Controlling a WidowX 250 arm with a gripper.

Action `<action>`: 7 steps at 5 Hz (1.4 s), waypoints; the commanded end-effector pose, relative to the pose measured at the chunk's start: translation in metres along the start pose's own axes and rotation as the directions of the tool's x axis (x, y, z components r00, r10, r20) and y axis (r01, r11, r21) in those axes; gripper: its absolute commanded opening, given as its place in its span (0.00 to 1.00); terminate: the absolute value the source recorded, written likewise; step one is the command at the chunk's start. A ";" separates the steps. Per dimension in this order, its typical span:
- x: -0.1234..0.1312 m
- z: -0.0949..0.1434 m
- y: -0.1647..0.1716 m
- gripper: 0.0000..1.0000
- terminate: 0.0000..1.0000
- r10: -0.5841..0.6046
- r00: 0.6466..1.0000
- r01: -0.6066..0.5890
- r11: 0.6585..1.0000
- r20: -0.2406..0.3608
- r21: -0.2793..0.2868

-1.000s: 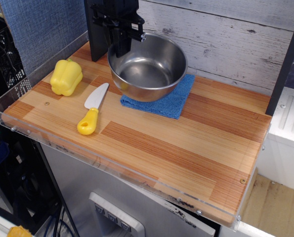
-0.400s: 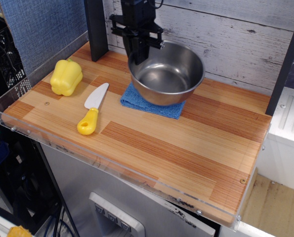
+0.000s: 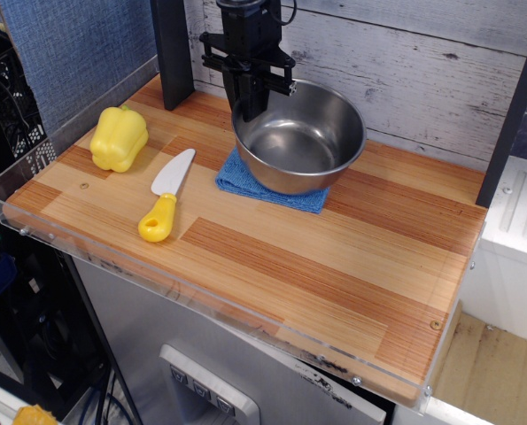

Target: Place the steel pan onto the blue piece of cloth.

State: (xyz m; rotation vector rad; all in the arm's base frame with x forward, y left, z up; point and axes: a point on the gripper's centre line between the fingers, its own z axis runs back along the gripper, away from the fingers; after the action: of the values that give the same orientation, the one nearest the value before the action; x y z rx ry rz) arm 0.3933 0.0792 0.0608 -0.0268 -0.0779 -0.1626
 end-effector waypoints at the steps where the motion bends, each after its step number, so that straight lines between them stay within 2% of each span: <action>1: -0.001 0.025 0.006 0.00 0.00 0.008 0.998 -0.010 1.000 0.057 0.024; 2: -0.003 0.024 0.006 1.00 0.00 0.004 0.999 -0.005 1.000 0.044 0.026; 3: -0.003 0.029 0.006 1.00 0.00 -0.008 0.999 0.007 0.999 0.049 0.031; 4: -0.007 0.054 0.006 1.00 0.00 0.005 0.995 -0.009 0.999 0.096 0.041; 5: -0.013 0.093 0.001 1.00 0.00 0.025 0.985 -0.039 0.996 0.171 0.075; 6: -0.026 0.125 -0.003 1.00 0.00 0.062 0.977 -0.087 0.989 0.203 0.117; 7: -0.035 0.141 -0.006 1.00 0.00 0.085 0.977 -0.112 0.985 0.197 0.130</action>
State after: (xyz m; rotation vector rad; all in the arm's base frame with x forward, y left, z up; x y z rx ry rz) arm 0.3553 0.0864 0.1742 0.0718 -0.2080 -0.0538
